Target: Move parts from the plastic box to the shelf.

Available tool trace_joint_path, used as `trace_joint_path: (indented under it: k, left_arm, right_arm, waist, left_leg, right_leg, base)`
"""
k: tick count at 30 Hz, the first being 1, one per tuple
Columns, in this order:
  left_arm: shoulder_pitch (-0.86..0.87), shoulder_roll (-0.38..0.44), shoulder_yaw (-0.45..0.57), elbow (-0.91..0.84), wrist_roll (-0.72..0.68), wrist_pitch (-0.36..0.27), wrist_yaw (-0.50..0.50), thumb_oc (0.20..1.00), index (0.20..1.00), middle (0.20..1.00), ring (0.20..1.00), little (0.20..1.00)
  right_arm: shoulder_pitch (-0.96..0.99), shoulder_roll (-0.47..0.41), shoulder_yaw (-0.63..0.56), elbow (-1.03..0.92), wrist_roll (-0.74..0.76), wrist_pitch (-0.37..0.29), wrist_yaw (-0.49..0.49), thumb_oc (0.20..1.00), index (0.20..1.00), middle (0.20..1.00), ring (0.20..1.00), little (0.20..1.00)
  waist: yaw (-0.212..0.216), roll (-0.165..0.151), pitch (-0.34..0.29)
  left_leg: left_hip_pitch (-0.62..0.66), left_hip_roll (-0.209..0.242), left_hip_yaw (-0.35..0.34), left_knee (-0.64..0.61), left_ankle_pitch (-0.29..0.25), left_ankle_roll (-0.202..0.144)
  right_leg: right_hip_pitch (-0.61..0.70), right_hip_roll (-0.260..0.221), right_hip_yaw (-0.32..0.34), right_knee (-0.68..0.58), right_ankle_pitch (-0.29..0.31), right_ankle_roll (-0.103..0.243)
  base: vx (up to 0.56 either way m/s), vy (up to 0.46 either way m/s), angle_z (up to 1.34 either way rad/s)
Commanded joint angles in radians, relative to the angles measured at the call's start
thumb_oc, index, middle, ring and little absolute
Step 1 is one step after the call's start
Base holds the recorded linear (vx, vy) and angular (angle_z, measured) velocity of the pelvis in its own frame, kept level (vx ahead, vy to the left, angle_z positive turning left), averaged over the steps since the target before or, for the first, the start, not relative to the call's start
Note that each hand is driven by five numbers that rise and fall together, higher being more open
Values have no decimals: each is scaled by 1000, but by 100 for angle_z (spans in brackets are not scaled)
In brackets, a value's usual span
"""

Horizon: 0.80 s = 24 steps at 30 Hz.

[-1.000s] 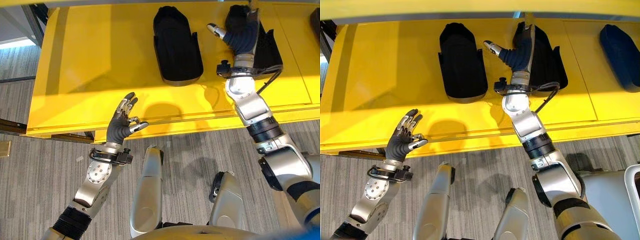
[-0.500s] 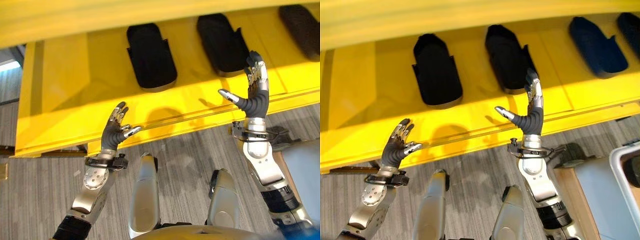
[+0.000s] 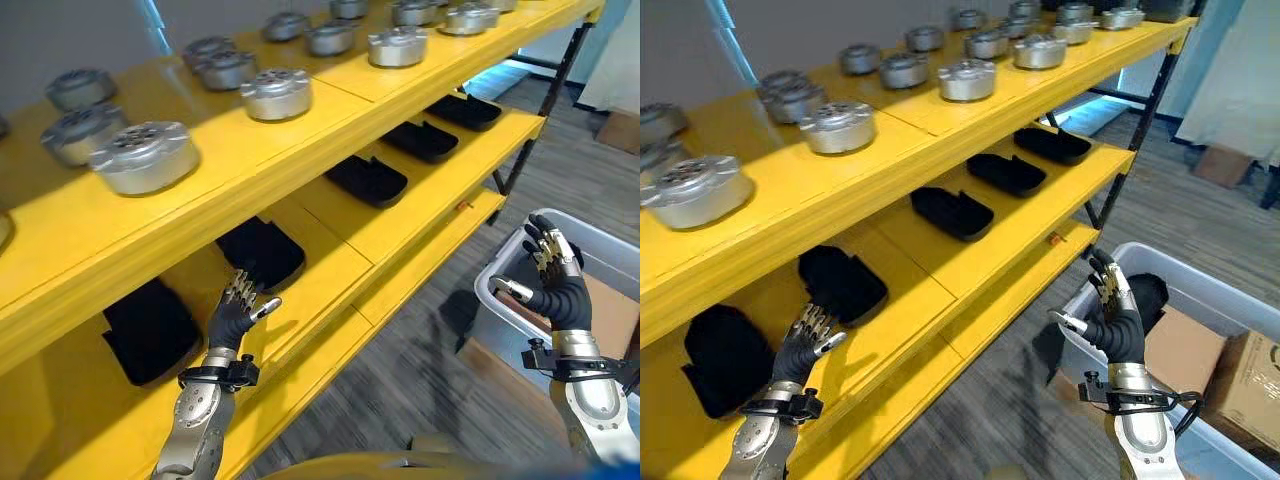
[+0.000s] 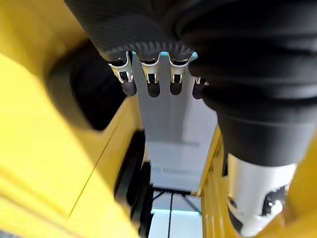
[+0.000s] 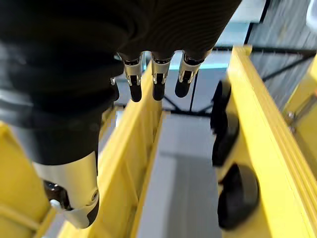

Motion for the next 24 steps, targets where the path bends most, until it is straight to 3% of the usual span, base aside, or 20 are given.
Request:
trace_joint_path:
  k: [1,3,4,6,9,14,18,21,22,23,24]
  left_arm:
    - [-54,46,42,-56,4,-47,-1,1000,1000,1000,1000,1000]
    - [-43,35,44,-57,25,-46,-7,1000,1000,1000,1000,1000]
    - [-37,33,46,-53,29,-44,-14,1000,1000,1000,1000,1000]
    - [-24,24,51,-46,40,-48,-19,1000,1000,1000,1000,1000]
    - [-17,22,60,-51,42,-54,-12,1000,1000,1000,1000,1000]
    - [15,21,74,-48,33,-50,-40,1000,1000,1000,1000,1000]
    - [34,31,78,-55,30,-48,-35,1000,1000,1000,1000,1000]
    - [28,45,69,-56,40,-44,-34,1000,1000,1000,1000,1000]
    - [-1,57,68,-67,48,-45,-13,1000,1000,1000,1000,1000]
    - [-4,57,69,-66,48,-45,-13,1000,1000,1000,1000,1000]
    - [-20,69,73,-70,55,-44,4,1000,1000,1000,1000,1000]
  right_arm:
    - [-74,-6,-29,-63,10,-40,-9,1000,1000,1000,1000,1000]
    - [-60,3,-35,-59,21,-30,15,1000,1000,1000,1000,1000]
    - [-59,6,-34,-55,28,-25,31,1000,1000,1000,1000,1000]
    - [-75,7,-17,-31,7,-15,48,1000,1000,1000,1000,1000]
    - [-118,13,4,1,17,-13,57,1000,1000,1000,1000,1000]
    - [-81,43,-10,-6,75,-2,97,1000,1000,1000,1000,1000]
    - [-85,59,23,2,86,8,110,1000,1000,1000,1000,1000]
    - [-84,59,39,-8,96,16,122,1000,1000,1000,1000,1000]
    - [-108,62,62,-14,81,23,119,1000,1000,1000,1000,1000]
    - [-110,63,62,-14,80,23,118,1000,1000,1000,1000,1000]
    - [-136,68,82,-12,63,27,110,1000,1000,1000,1000,1000]
  waist:
    - [18,-32,79]
    - [34,-74,83]
    - [48,-84,83]
    - [86,-85,87]
    - [122,-85,77]
    - [114,-90,33]
    - [115,-100,24]
    - [106,-99,31]
    - [98,-92,54]
    - [100,-93,56]
    - [113,-90,87]
  left_leg:
    - [-103,-52,-25,151,-98,-36]
    - [-117,-293,-51,157,-353,48]
    - [-126,-372,-81,145,-406,69]
    - [-149,-521,-187,118,-427,98]
    - [-155,-603,-320,76,-404,130]
    - [-106,-564,-261,-22,-384,151]
    - [-75,-551,-210,-75,-363,169]
    - [-52,-549,-191,-82,-376,183]
    - [-44,-542,-163,-71,-386,196]
    - [-45,-543,-160,-69,-388,196]
    - [-31,-532,-117,-52,-414,203]
  right_leg:
    - [71,-32,-15,-144,99,31]
    - [101,-49,18,-215,147,43]
    - [100,-49,33,-225,160,48]
    - [92,-16,70,-240,185,54]
    - [86,28,145,-288,220,54]
    - [105,38,171,-345,246,61]
    - [81,47,214,-307,259,75]
    - [66,55,233,-249,238,75]
    - [18,63,218,-143,215,87]
    - [12,64,221,-131,209,88]
    - [-38,20,121,-15,194,116]
  base:
    - [77,-363,26]
    - [85,-162,-12]
    - [64,-66,-47]
    - [49,-57,-70]
    - [45,-44,-118]
    - [46,45,-79]
    - [31,58,-45]
    - [21,79,-34]
    - [-45,98,-31]
    - [-84,103,-51]
    - [-76,18,-64]
